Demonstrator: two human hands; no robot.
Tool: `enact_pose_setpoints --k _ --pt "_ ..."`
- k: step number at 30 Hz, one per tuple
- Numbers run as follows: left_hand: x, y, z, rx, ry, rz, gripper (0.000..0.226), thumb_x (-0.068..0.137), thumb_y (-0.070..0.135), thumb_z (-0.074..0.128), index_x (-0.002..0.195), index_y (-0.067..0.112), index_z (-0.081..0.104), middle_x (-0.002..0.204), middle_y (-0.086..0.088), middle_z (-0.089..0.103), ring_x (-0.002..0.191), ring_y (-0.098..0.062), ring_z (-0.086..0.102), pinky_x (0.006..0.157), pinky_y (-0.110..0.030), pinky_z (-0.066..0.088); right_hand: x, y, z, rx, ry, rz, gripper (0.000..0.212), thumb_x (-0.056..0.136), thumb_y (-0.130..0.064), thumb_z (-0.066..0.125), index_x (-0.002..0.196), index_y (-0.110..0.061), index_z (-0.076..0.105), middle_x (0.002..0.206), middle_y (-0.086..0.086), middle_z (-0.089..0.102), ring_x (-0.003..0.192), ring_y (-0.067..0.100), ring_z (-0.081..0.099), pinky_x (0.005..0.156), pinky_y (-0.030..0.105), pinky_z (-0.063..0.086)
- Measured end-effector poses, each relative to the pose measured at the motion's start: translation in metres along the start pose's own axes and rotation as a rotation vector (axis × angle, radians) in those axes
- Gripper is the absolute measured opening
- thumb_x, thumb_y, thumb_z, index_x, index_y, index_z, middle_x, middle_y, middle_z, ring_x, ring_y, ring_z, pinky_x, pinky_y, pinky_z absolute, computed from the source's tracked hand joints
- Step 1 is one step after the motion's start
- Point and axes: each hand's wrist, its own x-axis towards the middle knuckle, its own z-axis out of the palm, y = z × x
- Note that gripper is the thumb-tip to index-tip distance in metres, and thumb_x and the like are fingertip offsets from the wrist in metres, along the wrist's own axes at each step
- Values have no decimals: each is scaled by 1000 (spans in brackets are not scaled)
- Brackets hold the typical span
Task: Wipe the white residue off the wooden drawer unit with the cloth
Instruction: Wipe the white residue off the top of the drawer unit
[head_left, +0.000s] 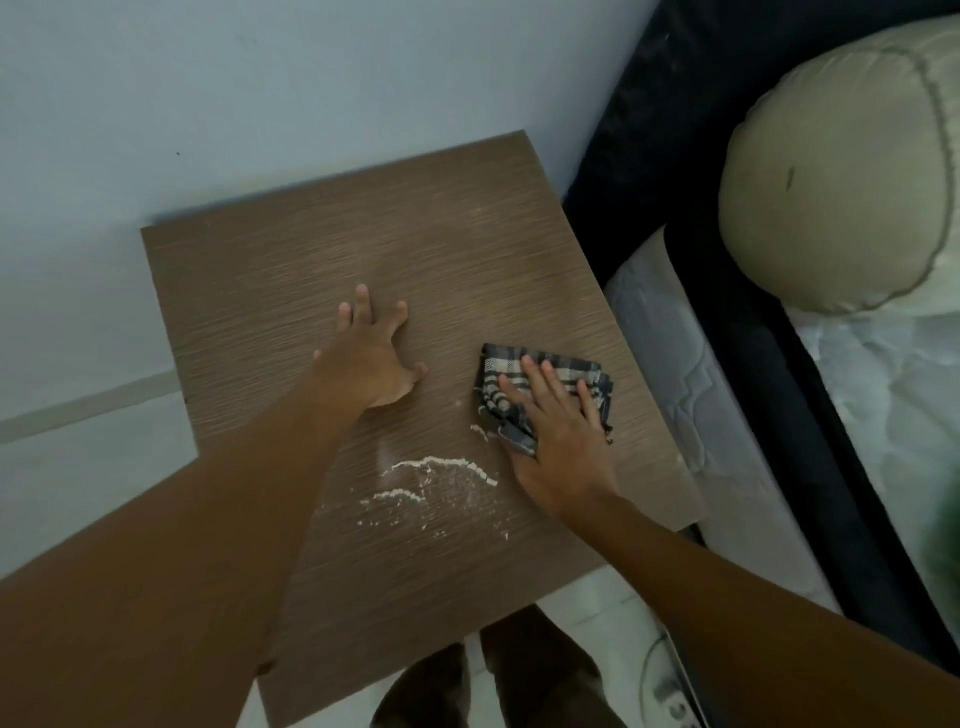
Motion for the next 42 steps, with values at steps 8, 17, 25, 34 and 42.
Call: enact_pose_setpoints --k 8,17,25,34,42 --pt "-28 -7 18 40 -26 46 83 90 47 59 154 36 6 159 0 -27 148 -26 -16 117 -58 13 -58 -64 22 159 -4 87 71 90 -48 40 152 -38 6 161 -6 -5 148 14 -11 118 46 -9" --pt "-35 -9 26 50 -62 69 89 88 44 64 154 35 5 158 -2 -30 147 -28 -18 116 -59 14 -94 -79 -50 793 110 454 56 96 -23 50 145 -41 31 141 -8 49 119 11 53 96 36 49" --pt "-32 -8 27 14 -66 59 88 88 40 65 153 36 6 158 -1 -30 147 -27 -20 115 -62 14 -83 -7 -128 611 383 679 15 95 -25 50 109 -23 55 77 -6 59 65 12 57 60 30 44" --pt "-30 -9 29 -1 -52 60 90 87 39 67 153 36 6 158 -1 -30 147 -26 -20 115 -62 12 -59 26 -24 380 144 590 62 101 -41 41 152 -13 21 160 7 21 148 25 15 120 42 4" --pt "-30 -9 29 -4 -63 54 91 87 38 68 154 36 6 158 -1 -30 147 -26 -21 115 -63 12 -80 -38 12 404 320 549 69 95 -43 43 143 -34 -6 159 2 16 149 25 9 119 56 5"
